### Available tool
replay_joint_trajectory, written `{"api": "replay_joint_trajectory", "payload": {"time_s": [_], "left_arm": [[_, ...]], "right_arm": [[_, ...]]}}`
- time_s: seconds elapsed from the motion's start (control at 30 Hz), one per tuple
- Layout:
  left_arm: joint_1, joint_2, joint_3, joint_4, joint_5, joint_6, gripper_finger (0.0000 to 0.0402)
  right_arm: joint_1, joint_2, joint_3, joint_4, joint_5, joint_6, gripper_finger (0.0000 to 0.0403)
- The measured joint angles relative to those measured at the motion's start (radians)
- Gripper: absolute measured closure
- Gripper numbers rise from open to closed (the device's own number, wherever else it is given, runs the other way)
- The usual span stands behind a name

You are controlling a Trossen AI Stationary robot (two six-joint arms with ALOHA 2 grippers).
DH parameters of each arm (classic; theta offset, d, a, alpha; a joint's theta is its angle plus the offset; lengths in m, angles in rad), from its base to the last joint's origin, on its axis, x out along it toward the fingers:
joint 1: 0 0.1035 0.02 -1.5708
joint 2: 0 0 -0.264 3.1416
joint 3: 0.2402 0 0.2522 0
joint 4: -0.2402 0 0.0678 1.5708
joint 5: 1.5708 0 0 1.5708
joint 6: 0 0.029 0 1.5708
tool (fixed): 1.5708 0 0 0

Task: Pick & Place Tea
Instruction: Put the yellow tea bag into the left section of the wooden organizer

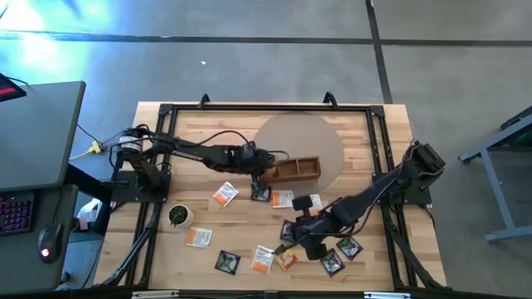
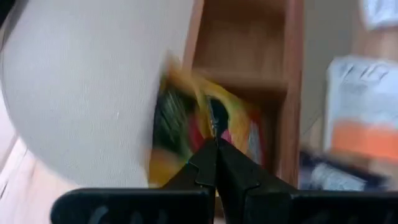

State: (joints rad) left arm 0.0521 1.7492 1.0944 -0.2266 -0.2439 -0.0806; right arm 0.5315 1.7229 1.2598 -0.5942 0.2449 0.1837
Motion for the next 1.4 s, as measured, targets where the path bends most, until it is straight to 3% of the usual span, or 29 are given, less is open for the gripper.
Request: {"api": "replay_joint_trajectory", "payload": {"time_s": [0.17,0.57,0.7,1.0,1.2,1.4], "left_arm": [[0.000,0.010,-0.001,-0.006,-0.013,0.009,0.0383],[-0.001,0.008,0.032,-0.022,-0.079,0.031,0.0263],[-0.015,0.008,0.091,-0.115,-0.063,0.022,0.0257],[-0.074,0.005,0.348,-0.574,-0.054,-0.094,0.0257],[-0.133,-0.089,0.398,-0.659,-0.027,-0.133,0.0257],[-0.218,-0.170,0.371,-0.711,-0.031,-0.177,0.0257]], "right_arm": [[0.010,0.000,0.000,0.016,0.000,-0.026,0.0396],[0.009,0.000,0.000,0.023,-0.008,-0.027,0.0392],[0.009,0.000,0.000,0.024,-0.008,-0.027,0.0395],[0.009,0.000,0.000,0.061,0.004,-0.027,0.0397],[0.018,0.000,0.001,0.151,-0.016,-0.031,0.0378],[0.042,0.006,0.002,0.232,-0.013,-0.044,0.0348]]}}
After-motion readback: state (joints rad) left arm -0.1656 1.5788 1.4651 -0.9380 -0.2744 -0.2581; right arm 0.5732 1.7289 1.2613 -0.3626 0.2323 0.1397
